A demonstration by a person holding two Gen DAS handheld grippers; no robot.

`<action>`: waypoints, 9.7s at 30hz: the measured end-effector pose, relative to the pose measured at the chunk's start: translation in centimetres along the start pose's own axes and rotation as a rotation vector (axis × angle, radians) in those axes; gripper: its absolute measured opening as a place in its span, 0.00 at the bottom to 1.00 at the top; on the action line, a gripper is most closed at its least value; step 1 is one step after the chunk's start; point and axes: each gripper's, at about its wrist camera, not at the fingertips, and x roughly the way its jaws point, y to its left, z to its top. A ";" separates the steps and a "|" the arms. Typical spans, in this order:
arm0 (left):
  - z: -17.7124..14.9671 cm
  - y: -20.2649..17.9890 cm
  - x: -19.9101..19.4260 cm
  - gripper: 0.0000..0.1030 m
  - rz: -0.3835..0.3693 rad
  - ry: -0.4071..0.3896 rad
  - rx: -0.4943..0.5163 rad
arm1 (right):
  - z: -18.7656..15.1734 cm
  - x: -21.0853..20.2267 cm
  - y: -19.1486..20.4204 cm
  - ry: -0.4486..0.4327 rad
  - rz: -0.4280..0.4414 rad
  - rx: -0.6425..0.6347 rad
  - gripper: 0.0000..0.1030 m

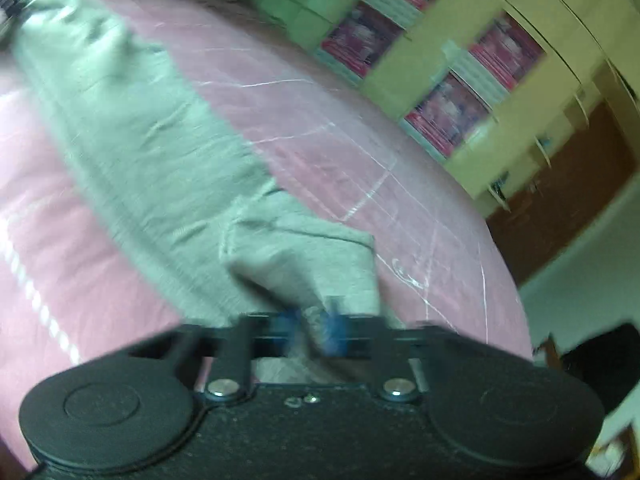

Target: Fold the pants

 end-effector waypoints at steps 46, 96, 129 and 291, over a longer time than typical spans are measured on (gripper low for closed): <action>1.7 7.0 2.2 0.12 -0.150 -0.075 -0.374 | -13.1 3.9 -13.6 0.040 0.111 1.351 0.46; 0.6 9.8 -2.2 0.36 -0.172 -0.162 -0.365 | -14.3 0.8 -12.7 0.129 -0.008 1.362 0.19; 1.8 -12.3 -3.3 0.38 -0.148 -0.279 0.230 | 8.1 7.0 4.1 -0.038 0.444 0.589 0.39; -1.2 6.3 -3.4 0.57 0.055 -0.303 -0.356 | -18.3 -0.3 -14.3 -0.153 -0.064 1.682 0.61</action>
